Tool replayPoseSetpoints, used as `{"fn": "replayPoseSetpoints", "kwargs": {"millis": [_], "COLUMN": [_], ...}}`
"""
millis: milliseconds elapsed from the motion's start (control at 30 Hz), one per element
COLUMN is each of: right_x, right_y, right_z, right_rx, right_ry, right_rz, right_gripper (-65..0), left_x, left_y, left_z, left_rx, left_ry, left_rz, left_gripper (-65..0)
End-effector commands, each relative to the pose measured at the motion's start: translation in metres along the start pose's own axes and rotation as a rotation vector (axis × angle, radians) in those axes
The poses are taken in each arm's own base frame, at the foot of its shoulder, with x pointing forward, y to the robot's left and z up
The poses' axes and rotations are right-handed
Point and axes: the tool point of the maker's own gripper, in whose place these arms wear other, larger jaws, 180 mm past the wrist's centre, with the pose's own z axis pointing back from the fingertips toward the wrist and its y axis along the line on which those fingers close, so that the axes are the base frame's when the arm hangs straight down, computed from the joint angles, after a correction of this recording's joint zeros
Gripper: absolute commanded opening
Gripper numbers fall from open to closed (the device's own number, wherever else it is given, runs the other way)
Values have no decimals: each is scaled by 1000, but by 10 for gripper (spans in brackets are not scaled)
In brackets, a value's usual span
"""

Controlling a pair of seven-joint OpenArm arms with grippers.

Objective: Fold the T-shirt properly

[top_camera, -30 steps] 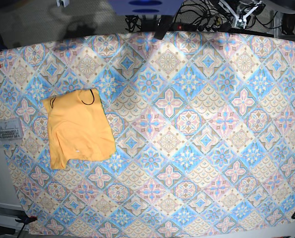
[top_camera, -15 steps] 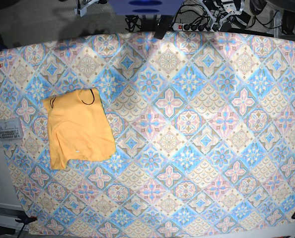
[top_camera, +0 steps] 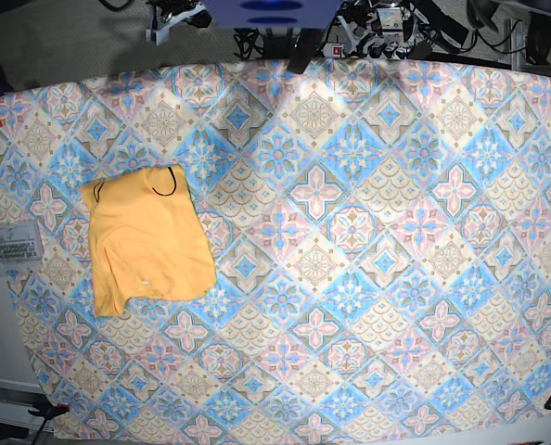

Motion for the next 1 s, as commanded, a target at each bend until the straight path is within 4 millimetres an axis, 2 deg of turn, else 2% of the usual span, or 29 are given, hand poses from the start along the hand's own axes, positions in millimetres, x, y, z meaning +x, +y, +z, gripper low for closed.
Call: {"fn": "replayPoseSetpoints", "kwargs": {"millis": [0, 67, 100, 233, 300, 400, 533, 567, 633, 800, 900, 967], "right_x": [-9, 3, 4, -18, -10, -16, -18, -21, -26, -26, -28, -26], "right_y": [-1, -4, -2, 20, 24, 16, 9, 16, 25, 12, 24, 24], "right_z": [1, -6, -8, -15, -22, -24, -24, -26, -31, -29, -34, -35], "right_rx": [-13, -47, -43, -4, -15, -91, -137, -129, -129, -209, -203, -213], "right_ry": [20, 20, 22, 67, 64, 86, 91, 92, 92, 92, 74, 53], "right_rz": [19, 74, 82, 40, 42, 49, 62, 54, 46, 69, 10, -38], "right_gripper": [-550, -549, -549, -550, -550, -549, -549, -549, -549, -551, -551, -550], "left_x": [-2, 5, 8, 22, 21, 29, 27, 27, 25, 25, 22, 22], "left_y": [-8, -21, -17, -17, -6, 7, 27, 30, 48, 79, 89, 96], "left_z": [-4, -12, -15, -26, -29, -29, -27, -26, -20, -8, -4, -1], "left_rx": [-23, -51, -25, 39, 93, 154, 258, 271, 315, 416, 436, 448], "left_ry": [2, -16, -25, -72, -81, -139, -159, -165, -180, -221, -217, -222], "left_rz": [-10, -24, -18, 27, 54, 78, 104, 106, 109, 118, 120, 120], "left_gripper": [-514, -514, -514, -514, -514, -514, -514, -514, -514, -514, -514, -514]}}
